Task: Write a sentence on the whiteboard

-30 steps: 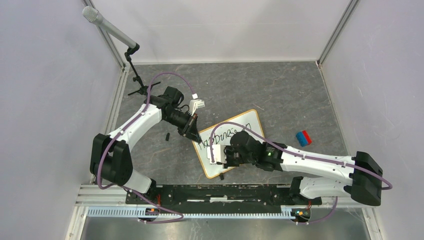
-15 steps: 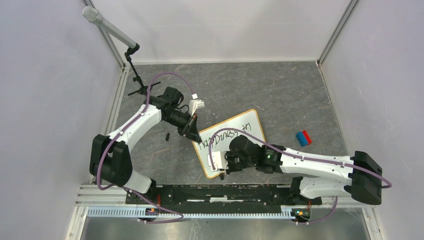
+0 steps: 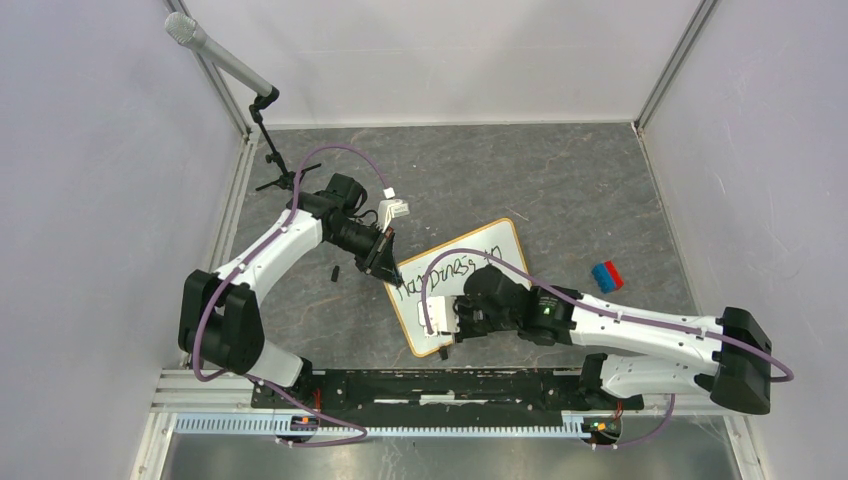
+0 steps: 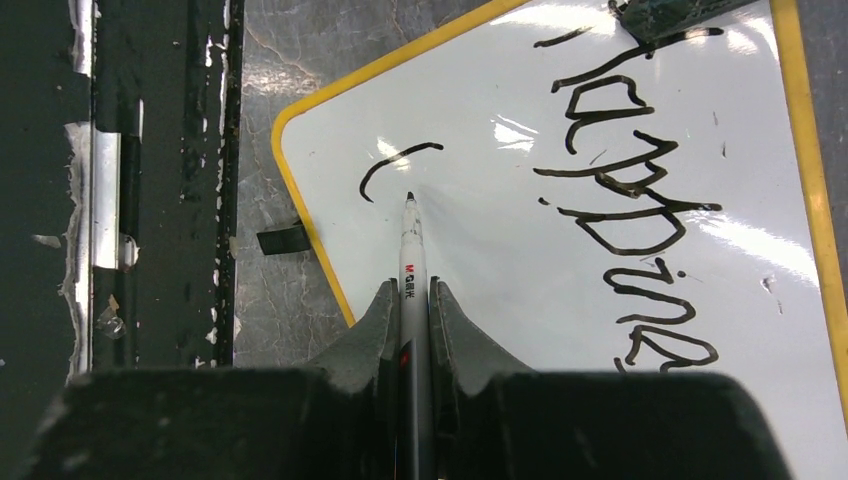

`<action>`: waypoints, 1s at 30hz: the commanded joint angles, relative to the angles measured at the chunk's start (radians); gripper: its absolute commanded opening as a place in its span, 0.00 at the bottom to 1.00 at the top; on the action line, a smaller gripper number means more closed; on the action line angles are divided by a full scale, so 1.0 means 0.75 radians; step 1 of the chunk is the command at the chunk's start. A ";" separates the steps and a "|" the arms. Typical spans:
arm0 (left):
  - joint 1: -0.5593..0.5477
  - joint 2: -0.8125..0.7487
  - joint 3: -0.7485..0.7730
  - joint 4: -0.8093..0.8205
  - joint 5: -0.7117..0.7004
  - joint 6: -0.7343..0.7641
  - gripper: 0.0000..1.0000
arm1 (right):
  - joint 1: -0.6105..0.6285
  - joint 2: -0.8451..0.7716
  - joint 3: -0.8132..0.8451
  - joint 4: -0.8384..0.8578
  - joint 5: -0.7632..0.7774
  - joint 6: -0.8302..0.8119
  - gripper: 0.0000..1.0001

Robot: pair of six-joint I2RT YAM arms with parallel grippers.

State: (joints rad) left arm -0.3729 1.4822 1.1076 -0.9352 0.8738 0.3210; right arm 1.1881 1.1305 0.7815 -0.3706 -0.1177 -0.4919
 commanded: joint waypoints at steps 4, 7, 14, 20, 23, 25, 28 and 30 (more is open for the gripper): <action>-0.017 -0.008 -0.043 0.000 -0.188 -0.017 0.02 | -0.007 0.017 0.052 0.026 0.094 0.018 0.00; -0.017 -0.007 -0.043 0.000 -0.188 -0.017 0.02 | -0.007 0.028 0.053 0.025 0.112 0.020 0.00; -0.017 -0.008 -0.047 0.001 -0.186 -0.014 0.02 | -0.007 0.055 0.066 0.051 0.136 0.040 0.00; -0.016 -0.013 -0.051 0.001 -0.185 -0.012 0.02 | -0.007 0.073 0.073 0.051 0.096 0.043 0.00; -0.017 -0.014 -0.053 0.001 -0.187 -0.009 0.02 | -0.007 0.084 0.065 0.044 0.076 0.041 0.00; -0.017 -0.015 -0.053 0.000 -0.187 -0.010 0.02 | -0.007 0.090 0.057 0.040 0.057 0.032 0.00; -0.016 -0.017 -0.055 0.001 -0.191 -0.009 0.02 | -0.005 0.100 0.041 0.033 0.036 0.026 0.00; -0.018 -0.017 -0.055 0.001 -0.192 -0.008 0.02 | -0.005 0.105 0.034 0.021 0.029 0.018 0.00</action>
State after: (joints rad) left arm -0.3729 1.4780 1.1046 -0.9318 0.8692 0.3206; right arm 1.1847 1.1919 0.8013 -0.3641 -0.0898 -0.4683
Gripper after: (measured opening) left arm 0.143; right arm 0.160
